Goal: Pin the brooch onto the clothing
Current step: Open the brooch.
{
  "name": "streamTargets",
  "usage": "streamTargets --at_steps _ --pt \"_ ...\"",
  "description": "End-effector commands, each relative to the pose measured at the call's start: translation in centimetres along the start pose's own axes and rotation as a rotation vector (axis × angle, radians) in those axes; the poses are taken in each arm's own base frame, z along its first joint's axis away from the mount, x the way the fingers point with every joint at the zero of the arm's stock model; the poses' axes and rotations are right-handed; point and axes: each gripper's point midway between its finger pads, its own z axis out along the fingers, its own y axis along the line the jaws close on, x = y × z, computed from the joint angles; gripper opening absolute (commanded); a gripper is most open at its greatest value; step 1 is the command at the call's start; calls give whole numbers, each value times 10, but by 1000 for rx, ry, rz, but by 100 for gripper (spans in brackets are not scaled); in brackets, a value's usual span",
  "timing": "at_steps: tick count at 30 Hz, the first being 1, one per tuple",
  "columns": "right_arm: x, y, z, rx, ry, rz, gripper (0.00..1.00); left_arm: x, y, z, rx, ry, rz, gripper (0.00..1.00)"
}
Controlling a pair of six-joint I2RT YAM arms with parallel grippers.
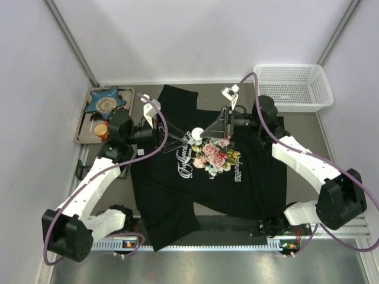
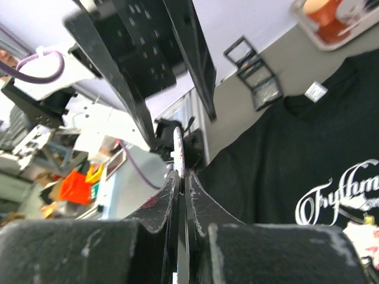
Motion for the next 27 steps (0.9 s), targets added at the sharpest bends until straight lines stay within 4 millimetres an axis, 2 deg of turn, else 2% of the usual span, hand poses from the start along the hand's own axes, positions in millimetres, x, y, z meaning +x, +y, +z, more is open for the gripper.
streamTargets --at_steps 1,6,11,25,27 --pt "-47 11 -2 22 -214 -148 0 -16 -7 10 11 -120 -170 59" --pt "-51 6 -1 46 -271 -49 0 -34 -5 15 29 -175 -171 50" --pt "-52 5 2 61 -302 -23 0 -41 4 23 13 -218 -228 47" --pt "-44 12 11 21 -272 -32 0 -43 17 30 1 -243 -257 33" --pt "-45 14 12 15 -271 -31 0 -41 18 30 1 -241 -259 27"
